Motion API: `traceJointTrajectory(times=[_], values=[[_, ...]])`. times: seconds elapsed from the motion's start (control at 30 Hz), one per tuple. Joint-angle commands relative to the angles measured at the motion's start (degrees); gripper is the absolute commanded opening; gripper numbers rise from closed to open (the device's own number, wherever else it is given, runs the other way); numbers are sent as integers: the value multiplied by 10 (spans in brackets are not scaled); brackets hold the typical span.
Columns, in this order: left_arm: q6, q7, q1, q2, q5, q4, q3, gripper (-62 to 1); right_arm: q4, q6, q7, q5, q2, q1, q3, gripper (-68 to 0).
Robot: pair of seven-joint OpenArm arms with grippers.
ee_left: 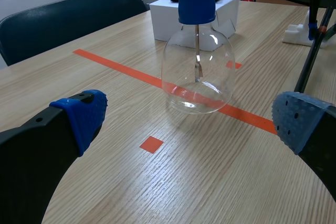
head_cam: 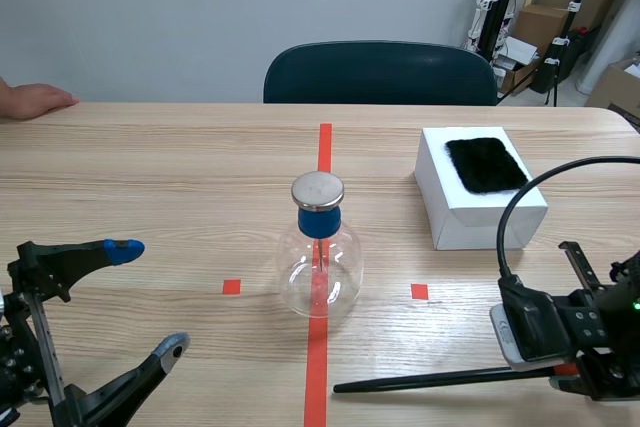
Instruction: Do the electroscope experiment. pick up the black charging rod
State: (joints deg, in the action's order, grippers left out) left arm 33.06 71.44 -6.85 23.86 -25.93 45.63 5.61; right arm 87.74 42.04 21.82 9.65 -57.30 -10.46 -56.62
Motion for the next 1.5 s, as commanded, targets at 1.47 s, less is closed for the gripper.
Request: traceJointTrajectory(times=[1.47], values=[[-3, 10, 0, 5, 8, 8, -3, 14, 121, -37, -186, -128, -66, 148, 326, -669]])
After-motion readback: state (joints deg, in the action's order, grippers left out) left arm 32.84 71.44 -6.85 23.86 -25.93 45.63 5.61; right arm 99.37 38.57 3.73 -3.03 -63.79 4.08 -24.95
